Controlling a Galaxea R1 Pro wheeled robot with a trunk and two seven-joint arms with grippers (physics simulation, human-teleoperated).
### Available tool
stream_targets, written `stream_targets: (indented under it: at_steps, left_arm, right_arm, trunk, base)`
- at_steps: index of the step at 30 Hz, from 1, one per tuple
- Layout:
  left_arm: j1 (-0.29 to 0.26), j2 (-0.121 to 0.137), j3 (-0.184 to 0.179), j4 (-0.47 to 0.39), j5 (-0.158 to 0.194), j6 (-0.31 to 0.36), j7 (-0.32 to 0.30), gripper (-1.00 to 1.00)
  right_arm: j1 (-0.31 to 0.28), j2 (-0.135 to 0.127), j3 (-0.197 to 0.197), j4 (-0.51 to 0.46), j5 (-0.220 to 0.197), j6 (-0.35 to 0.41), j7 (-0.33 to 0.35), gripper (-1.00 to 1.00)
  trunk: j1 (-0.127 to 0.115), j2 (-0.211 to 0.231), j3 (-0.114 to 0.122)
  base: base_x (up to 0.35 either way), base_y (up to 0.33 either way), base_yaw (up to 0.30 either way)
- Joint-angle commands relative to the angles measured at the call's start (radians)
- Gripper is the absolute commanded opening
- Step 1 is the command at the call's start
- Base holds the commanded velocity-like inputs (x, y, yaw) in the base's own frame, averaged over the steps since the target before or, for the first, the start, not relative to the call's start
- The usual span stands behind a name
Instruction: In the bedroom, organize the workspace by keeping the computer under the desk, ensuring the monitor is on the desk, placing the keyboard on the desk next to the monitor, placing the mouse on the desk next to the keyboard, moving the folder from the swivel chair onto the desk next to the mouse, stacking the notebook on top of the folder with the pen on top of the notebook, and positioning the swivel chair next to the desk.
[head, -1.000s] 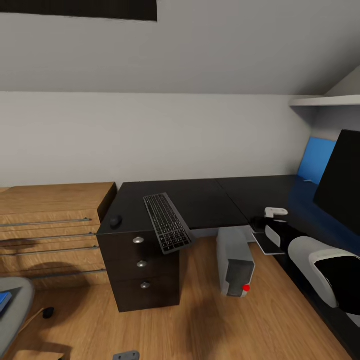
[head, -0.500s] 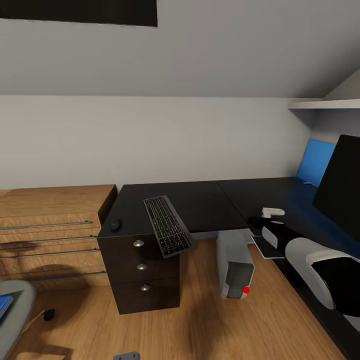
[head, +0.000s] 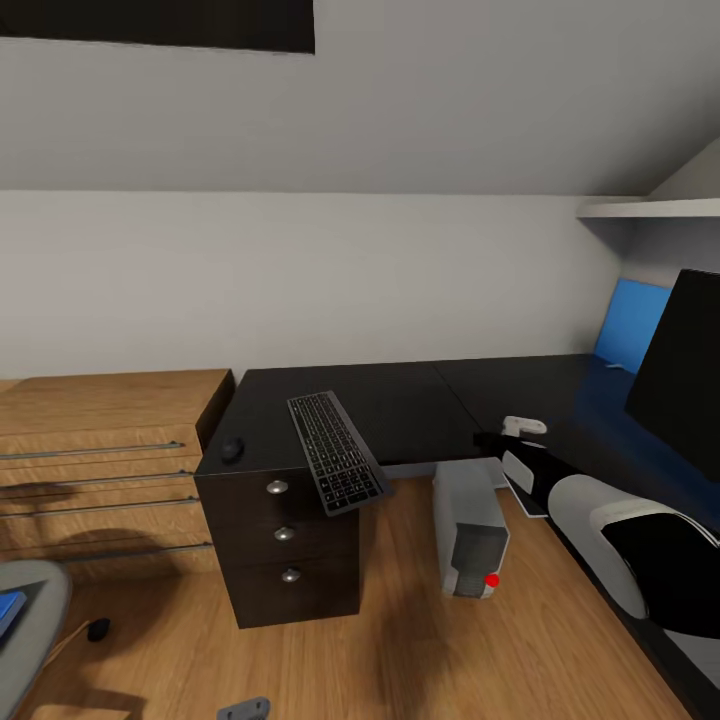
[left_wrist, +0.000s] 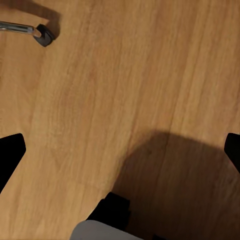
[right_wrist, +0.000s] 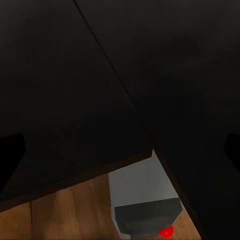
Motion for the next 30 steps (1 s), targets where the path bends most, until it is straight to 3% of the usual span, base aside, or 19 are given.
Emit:
stream_targets:
  at_steps: [1, 11, 21, 30]
  left_arm:
    - [-0.002, 0.001, -0.006, -0.002, 0.001, 0.003, 0.006, 1.0]
    - [-0.002, -0.002, -0.007, 0.032, 0.0, -0.003, 0.001, 1.0]
    - [-0.002, -0.004, -0.008, 0.073, -0.001, -0.004, -0.051, 1.0]
    - [-0.002, -0.006, -0.008, 0.094, -0.002, -0.004, -0.069, 1.0]
  right_arm:
    - [0.0, 0.0, 0.008, -0.002, -0.008, 0.005, -0.004, 1.0]
    - [0.0, 0.001, 0.008, -0.009, -0.01, 0.053, -0.004, 1.0]
    - [0.0, -0.002, 0.007, -0.039, -0.01, 0.082, -0.005, 1.0]
    - [0.0, -0.005, 0.007, -0.114, -0.008, 0.202, -0.006, 1.0]
  trunk:
    - [0.0, -0.001, -0.001]
    - [0.0, -0.001, -0.001]
    - [0.0, -0.001, -0.001]
    - [0.0, -0.001, -0.001]
  base:
    - [0.0, 0.0, 0.0]
    - [0.0, 0.0, 0.0]
    - [0.0, 0.0, 0.0]
    - [0.0, 0.0, 0.0]
